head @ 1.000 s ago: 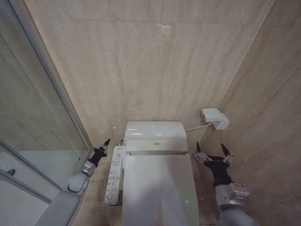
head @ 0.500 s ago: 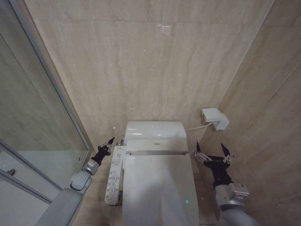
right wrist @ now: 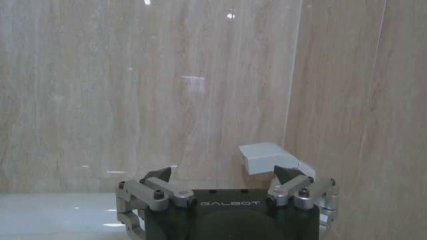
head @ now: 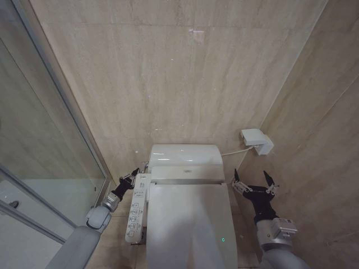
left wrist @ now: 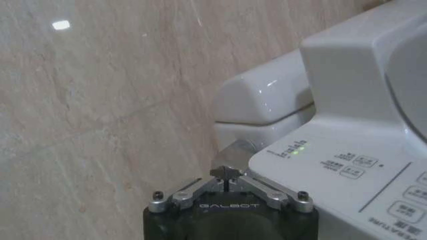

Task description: Open the toilet lid, clean the toilet bowl with a toilet brush, close the toilet lid, and flush.

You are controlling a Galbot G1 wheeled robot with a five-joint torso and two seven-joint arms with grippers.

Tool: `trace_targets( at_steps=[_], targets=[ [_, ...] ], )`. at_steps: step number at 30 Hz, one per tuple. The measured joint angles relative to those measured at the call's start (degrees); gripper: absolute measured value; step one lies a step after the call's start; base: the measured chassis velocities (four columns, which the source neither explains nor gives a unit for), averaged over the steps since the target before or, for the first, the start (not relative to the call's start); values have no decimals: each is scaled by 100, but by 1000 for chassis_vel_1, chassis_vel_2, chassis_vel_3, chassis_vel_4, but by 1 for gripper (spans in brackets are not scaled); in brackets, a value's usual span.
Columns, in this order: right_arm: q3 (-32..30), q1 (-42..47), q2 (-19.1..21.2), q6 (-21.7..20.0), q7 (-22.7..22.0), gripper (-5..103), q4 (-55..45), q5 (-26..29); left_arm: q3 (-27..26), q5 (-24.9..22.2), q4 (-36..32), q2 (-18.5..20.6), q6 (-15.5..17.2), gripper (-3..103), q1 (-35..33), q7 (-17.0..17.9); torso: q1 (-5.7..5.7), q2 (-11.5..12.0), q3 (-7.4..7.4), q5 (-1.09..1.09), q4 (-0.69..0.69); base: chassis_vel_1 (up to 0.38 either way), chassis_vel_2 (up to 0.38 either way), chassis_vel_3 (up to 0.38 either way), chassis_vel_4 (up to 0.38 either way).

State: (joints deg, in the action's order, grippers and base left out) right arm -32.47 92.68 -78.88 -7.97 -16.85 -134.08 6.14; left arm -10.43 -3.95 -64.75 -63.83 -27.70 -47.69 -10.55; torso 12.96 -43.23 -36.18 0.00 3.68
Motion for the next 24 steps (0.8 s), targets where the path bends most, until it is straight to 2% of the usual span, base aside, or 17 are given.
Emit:
trace_targets(
  at_steps=[5, 14, 24],
  targets=[
    [0, 0, 0, 0, 0, 100, 0, 0, 77, 10, 121, -30, -26, 0, 126, -28, 0, 0, 0, 1, -4, 0, 0, 0, 0],
    [0, 0, 0, 0, 0, 100, 0, 0, 358, 85, 418, 2, -164, 0, 417, -68, 0, 0, 1, 2, -2, 0, 0, 0, 0],
    [0, 0, 0, 0, 0, 100, 0, 0, 399, 131, 367, 13, -176, 0, 409, -84, 0, 0, 1, 3, -2, 0, 0, 0, 0]
  ],
)
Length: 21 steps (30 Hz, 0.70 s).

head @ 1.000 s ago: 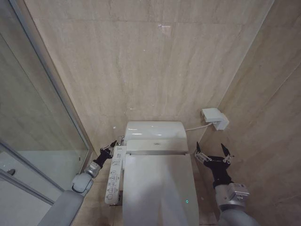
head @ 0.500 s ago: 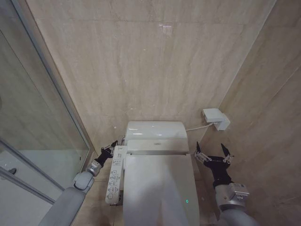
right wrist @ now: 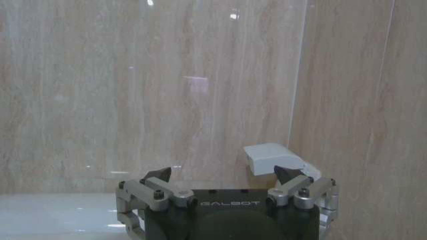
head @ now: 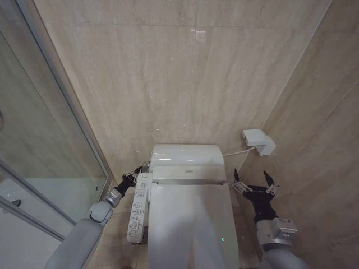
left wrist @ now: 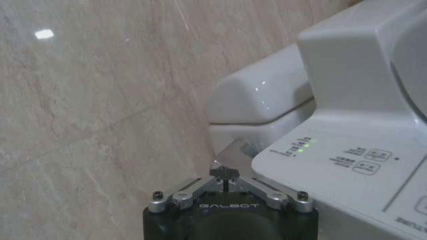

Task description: Open the toilet lid, clean the toilet bowl with a toilet brush, close the toilet lid, and flush.

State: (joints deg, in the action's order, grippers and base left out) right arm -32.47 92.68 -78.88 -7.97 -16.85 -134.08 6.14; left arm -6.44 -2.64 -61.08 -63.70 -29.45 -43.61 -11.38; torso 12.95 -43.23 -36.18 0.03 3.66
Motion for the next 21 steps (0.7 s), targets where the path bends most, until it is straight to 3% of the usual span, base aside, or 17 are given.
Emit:
trace_targets(
  at_steps=[21],
  targets=[
    [0, 0, 0, 0, 0, 100, 0, 0, -75, 134, 51, -124, -42, 0, -165, -1, 0, 1, -2, -5, 1, 0, 0, 0, 0]
  ],
)
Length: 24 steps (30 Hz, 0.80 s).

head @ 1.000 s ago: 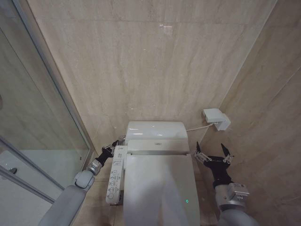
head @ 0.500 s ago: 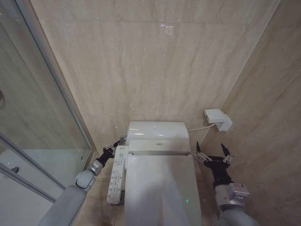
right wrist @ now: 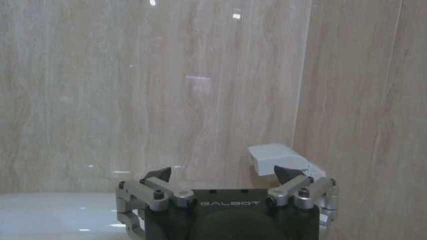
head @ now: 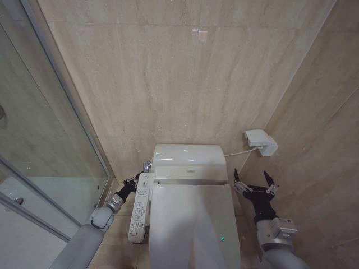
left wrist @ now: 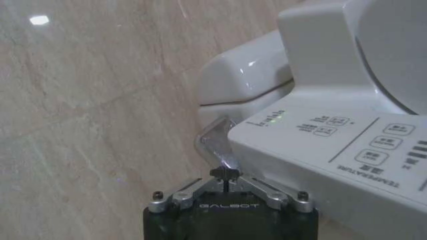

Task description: Open the toilet lid, clean the toilet bowl with a toilet brush, close the toilet lid, and flush.

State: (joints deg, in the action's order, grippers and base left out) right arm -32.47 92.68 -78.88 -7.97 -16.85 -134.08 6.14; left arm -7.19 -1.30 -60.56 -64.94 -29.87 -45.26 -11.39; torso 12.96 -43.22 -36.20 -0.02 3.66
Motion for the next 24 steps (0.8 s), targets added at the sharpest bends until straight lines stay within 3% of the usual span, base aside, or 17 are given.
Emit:
trace_targets(
  at_steps=[24],
  targets=[
    [0, 0, 0, 0, 0, 100, 0, 0, -20, -15, -15, -16, 10, 0, 4, -25, 0, 0, 1, 2, 1, 0, 0, 0, 0]
  ],
)
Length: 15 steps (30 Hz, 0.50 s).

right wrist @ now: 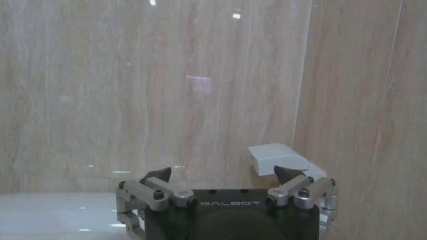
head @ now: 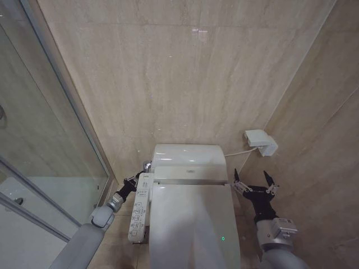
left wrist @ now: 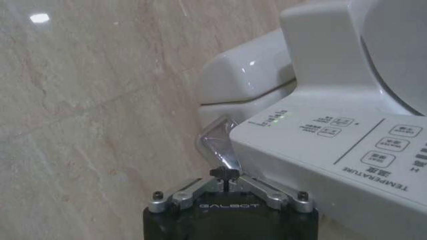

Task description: Open the toilet lid, clean the toilet bowl with a toilet brush, close the toilet lid, and flush.

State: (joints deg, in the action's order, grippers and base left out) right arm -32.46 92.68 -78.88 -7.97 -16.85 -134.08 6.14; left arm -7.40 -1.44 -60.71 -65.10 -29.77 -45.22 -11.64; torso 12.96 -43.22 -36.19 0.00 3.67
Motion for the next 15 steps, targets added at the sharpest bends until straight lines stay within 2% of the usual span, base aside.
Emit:
trace_targets(
  at_steps=[15],
  targets=[
    [0, 0, 0, 0, 0, 100, 0, 0, 7, -19, -21, -11, 4, 0, 27, -140, 0, -1, 0, 1, -1, 0, 0, 0, 0]
  ],
)
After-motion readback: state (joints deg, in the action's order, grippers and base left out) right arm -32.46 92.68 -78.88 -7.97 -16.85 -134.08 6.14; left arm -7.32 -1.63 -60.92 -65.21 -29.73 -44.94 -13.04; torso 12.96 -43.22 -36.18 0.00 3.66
